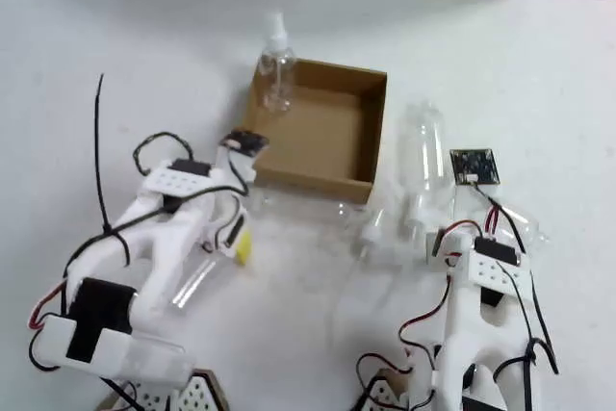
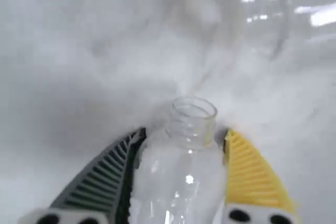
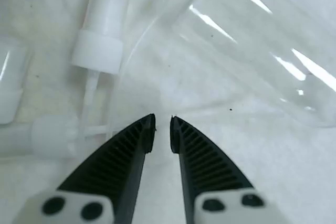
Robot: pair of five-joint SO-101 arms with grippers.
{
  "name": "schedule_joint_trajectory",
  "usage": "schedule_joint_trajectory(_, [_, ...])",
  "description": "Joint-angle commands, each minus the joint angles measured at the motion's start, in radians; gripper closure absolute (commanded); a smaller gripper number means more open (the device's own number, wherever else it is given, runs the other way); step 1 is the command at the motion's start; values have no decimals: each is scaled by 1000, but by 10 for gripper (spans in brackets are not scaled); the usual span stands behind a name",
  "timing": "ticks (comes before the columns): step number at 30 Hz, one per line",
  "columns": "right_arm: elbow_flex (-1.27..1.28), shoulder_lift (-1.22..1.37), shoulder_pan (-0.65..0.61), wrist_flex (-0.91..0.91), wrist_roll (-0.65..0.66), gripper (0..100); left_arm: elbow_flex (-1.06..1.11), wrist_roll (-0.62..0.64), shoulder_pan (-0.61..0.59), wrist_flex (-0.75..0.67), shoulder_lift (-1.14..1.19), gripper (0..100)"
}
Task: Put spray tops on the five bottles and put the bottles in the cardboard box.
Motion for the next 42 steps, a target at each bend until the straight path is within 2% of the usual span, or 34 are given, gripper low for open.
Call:
schedule_joint_trajectory(1, [-5,-10,-5,-18,11,967,-31,83,-77,-55,-59,751])
schedule_joint_trajectory(5, [-5,-10,-5,-18,11,967,20,80,-81,-61,-148,755])
schedule_joint_trajectory(12, [-5,-10,-5,-18,11,967,52,-74,-79,-54,-216,753])
schedule_joint_trajectory(18, [-5,-10,-5,-18,11,967,57,-89,-85,-54,-214,630])
schedule_joint_trajectory(21, [-5,-10,-5,-18,11,967,63,-94,-85,-61,-214,622])
schedule_joint_trajectory(27, [-5,-10,-5,-18,11,967,66,-236,-79,-63,-214,623])
schedule_joint_trajectory(32, [-5,-10,-5,-16,11,967,64,-404,-77,-63,-189,623])
schedule_joint_trajectory(38, [-5,-10,-4,-15,11,967,2,-420,-82,-55,-99,628])
schedule_joint_trajectory(42, [-5,-10,-4,-15,11,967,-15,-430,-73,-63,-58,713])
